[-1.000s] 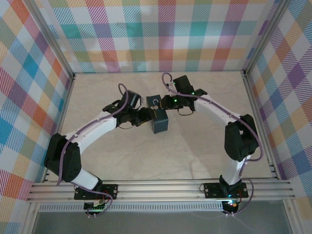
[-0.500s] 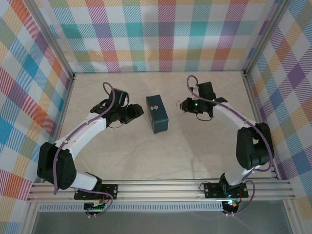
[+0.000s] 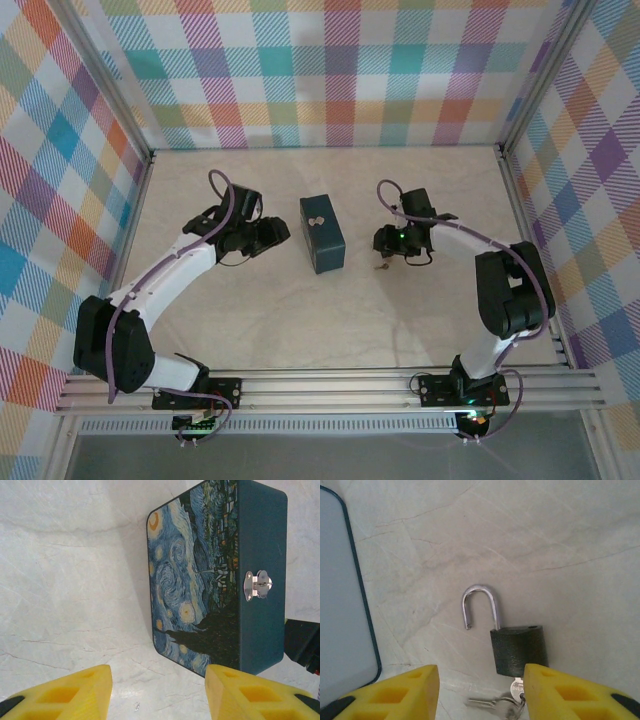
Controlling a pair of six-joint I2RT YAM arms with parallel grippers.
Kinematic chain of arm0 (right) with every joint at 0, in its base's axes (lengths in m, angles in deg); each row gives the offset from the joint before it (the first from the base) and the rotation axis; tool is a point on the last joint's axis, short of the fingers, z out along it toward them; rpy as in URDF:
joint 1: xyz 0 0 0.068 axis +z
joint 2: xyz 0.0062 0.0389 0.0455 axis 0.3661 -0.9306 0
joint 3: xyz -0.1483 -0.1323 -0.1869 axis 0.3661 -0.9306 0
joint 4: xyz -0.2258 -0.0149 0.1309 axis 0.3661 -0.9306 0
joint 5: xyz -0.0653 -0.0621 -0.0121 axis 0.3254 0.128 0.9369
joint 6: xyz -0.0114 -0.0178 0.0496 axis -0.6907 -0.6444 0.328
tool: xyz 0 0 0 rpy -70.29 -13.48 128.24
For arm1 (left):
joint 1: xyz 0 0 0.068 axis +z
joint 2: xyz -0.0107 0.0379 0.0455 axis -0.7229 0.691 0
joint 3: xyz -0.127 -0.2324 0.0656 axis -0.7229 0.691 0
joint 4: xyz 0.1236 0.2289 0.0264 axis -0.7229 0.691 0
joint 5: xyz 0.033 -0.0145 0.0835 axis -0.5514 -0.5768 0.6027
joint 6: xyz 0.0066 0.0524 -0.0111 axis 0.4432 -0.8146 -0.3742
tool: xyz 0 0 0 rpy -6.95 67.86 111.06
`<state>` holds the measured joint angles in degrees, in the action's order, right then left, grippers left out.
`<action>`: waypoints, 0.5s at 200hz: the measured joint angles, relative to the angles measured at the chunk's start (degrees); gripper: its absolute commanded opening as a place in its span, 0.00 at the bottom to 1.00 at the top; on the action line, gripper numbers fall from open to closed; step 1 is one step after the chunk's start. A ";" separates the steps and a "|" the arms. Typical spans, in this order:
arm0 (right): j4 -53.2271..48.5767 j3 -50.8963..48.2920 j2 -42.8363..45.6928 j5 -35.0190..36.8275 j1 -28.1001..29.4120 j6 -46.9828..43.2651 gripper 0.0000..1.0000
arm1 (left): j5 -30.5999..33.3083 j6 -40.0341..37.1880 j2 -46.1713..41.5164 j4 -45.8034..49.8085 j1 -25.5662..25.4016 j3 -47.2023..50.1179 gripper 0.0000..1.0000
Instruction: Unlock the padlock with the key
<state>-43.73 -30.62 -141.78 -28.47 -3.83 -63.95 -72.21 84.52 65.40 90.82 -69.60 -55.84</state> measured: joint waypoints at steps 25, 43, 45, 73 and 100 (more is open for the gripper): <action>-2.62 3.63 2.36 -0.85 0.83 -1.42 0.60 | 0.44 0.00 -0.07 0.02 0.61 0.00 0.52; -2.99 6.58 5.18 -1.73 3.72 -2.86 0.70 | 0.87 0.00 -0.07 0.00 0.92 0.00 0.52; -2.89 6.93 5.51 -1.90 4.28 -2.75 0.70 | 0.90 0.00 -0.07 0.02 0.94 0.00 0.52; -0.57 9.05 8.85 -2.56 11.54 -3.41 0.93 | 1.31 0.00 -0.04 0.07 0.96 0.00 0.52; 0.04 9.51 8.81 -1.95 16.46 -3.69 1.00 | 1.49 0.00 -0.04 0.76 0.96 0.00 0.52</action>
<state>-43.69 -21.11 -132.97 -30.42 12.63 -67.65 -70.73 84.52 65.36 91.58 -68.64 -55.84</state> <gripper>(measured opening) 0.993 0.522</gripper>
